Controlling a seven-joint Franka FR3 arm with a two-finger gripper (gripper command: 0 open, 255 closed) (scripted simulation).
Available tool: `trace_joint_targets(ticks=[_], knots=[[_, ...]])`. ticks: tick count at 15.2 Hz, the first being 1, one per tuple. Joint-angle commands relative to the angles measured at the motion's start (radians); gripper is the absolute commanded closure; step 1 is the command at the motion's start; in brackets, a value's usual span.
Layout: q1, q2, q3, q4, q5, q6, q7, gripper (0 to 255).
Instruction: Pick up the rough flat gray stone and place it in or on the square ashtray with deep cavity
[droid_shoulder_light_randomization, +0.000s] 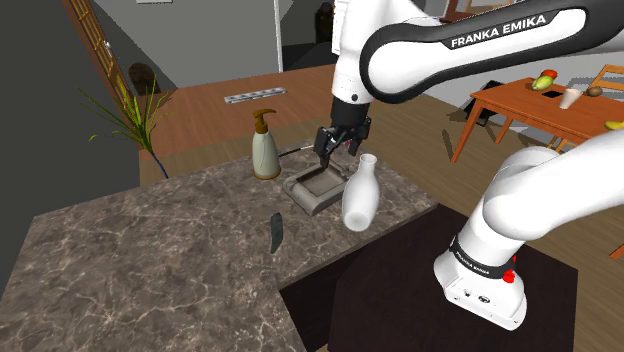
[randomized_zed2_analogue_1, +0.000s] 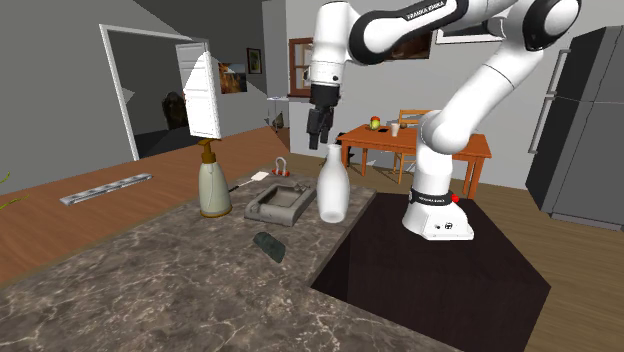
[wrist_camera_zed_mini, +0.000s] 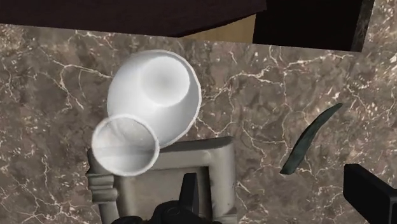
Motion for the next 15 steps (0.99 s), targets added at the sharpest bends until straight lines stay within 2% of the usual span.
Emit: trace_joint_targets(ticks=[1, 5, 9, 12, 13, 15], knots=[[-0.010, 0.052, 0.059, -0.006, 0.014, 0.069, 0.082, 0], [-0.050, 0.183, 0.183, 0.001, 0.010, 0.209, 0.249, 0], [-0.129, 0.347, 0.320, 0.038, -0.060, 0.342, 0.451, 0], [-0.216, 0.498, 0.431, 0.083, -0.197, 0.429, 0.653, 0], [-0.248, 0.556, 0.466, 0.103, -0.269, 0.452, 0.737, 0], [-0.294, 0.689, 0.512, 0.151, -0.458, 0.481, 0.936, 0]])
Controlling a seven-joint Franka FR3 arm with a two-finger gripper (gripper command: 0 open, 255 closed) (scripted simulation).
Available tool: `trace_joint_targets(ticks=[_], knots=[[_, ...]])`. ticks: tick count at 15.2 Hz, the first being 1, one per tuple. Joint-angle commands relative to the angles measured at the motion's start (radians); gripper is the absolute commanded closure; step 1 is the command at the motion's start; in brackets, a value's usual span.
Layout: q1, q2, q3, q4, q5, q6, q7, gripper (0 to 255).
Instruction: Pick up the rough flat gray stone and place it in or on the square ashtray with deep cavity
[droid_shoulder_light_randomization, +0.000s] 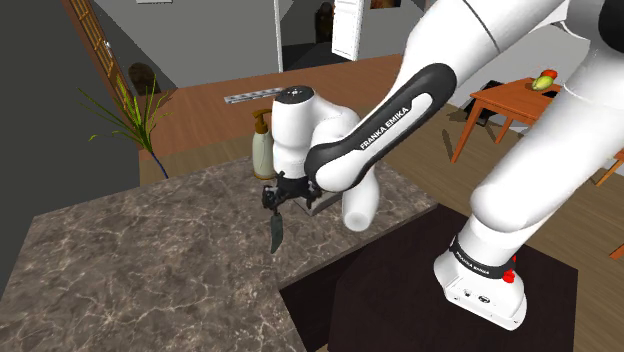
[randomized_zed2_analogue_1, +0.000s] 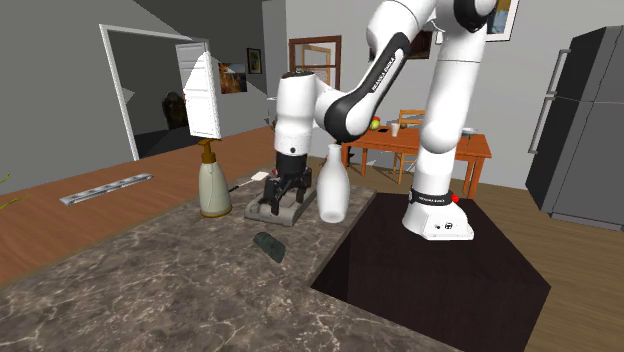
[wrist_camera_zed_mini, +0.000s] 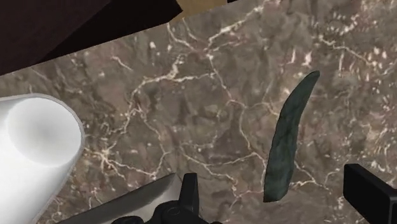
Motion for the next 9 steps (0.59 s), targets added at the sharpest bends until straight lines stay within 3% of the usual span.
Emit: trace_joint_targets(ticks=[1, 3, 5, 6, 9], knots=[[-0.034, 0.162, 0.035, 0.067, -0.232, 0.022, 0.235, 0], [0.019, 0.290, -0.018, 0.133, -0.406, 0.013, 0.415, 0], [0.108, 0.391, -0.102, 0.201, -0.515, 0.003, 0.543, 0], [0.144, 0.434, -0.136, 0.234, -0.554, -0.003, 0.593, 0], [0.170, 0.472, -0.172, 0.243, -0.599, 0.019, 0.623, 0]])
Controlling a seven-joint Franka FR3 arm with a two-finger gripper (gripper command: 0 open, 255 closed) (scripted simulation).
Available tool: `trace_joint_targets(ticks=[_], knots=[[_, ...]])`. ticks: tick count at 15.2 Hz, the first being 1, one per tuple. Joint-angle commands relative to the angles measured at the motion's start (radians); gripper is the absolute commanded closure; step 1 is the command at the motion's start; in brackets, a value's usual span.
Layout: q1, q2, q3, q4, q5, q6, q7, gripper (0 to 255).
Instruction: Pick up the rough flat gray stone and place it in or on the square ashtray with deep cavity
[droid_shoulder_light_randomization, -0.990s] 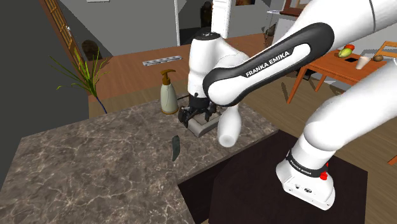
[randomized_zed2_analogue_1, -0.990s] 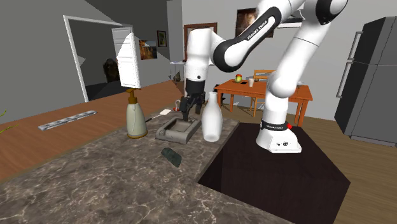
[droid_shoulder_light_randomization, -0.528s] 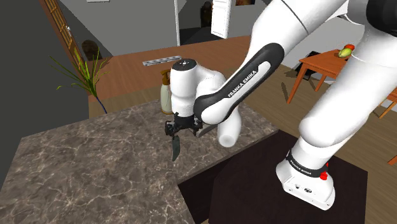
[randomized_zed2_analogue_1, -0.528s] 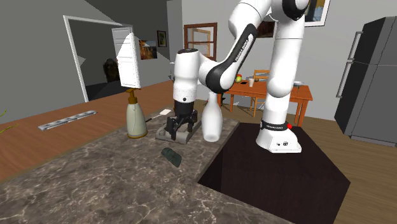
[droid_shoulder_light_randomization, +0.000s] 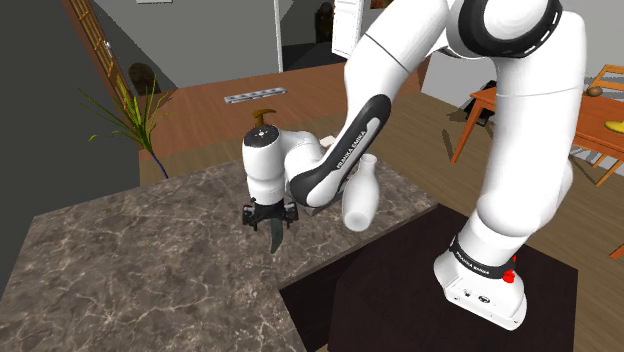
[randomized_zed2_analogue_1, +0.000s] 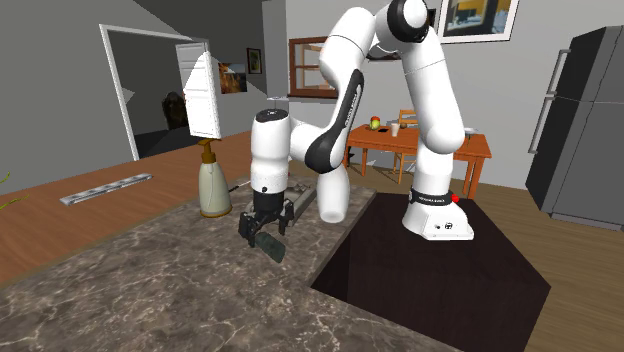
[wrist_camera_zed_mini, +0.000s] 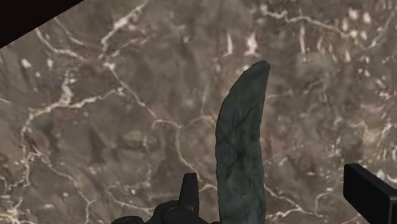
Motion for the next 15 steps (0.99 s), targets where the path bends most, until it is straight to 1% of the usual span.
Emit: trace_joint_targets(ticks=[1, 5, 13, 14, 15], knots=[[0.023, 0.034, -0.028, 0.012, -0.039, 0.013, 0.031, 0], [0.050, 0.080, -0.067, 0.026, -0.092, 0.036, 0.066, 0], [0.050, 0.080, -0.067, 0.026, -0.091, 0.036, 0.066, 0], [0.050, 0.080, -0.067, 0.026, -0.091, 0.036, 0.066, 255], [0.050, 0.080, -0.067, 0.026, -0.091, 0.036, 0.066, 255]])
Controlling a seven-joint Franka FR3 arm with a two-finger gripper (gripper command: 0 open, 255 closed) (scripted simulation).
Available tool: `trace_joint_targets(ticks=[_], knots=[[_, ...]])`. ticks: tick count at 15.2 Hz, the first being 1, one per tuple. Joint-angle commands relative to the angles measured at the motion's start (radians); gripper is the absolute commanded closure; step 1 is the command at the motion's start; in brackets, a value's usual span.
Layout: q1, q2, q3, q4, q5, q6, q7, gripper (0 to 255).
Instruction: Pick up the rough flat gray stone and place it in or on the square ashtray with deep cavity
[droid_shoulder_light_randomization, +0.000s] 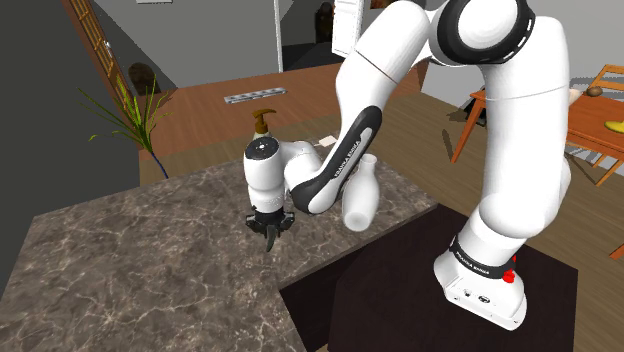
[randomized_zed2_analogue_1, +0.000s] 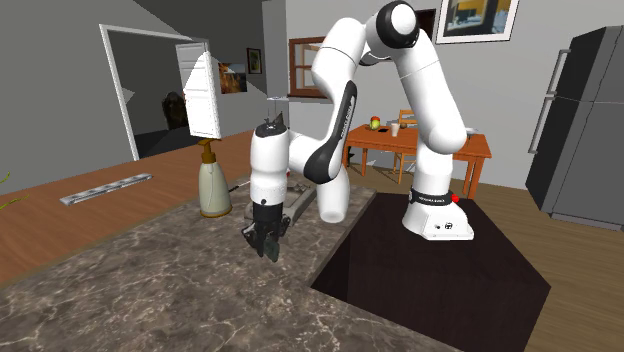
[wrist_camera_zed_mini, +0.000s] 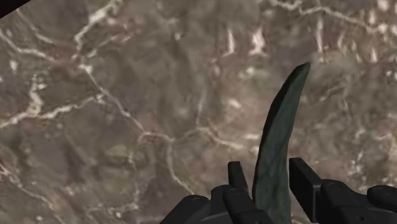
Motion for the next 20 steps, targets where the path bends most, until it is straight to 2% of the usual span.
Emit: trace_joint_targets(ticks=[1, 8, 20], knots=[[0.000, 0.001, 0.000, 0.000, 0.000, 0.000, 0.000, 255], [0.000, 0.001, 0.000, 0.000, 0.000, 0.000, 0.000, 255], [-0.097, -0.146, 0.124, -0.018, 0.184, -0.087, -0.137, 255]])
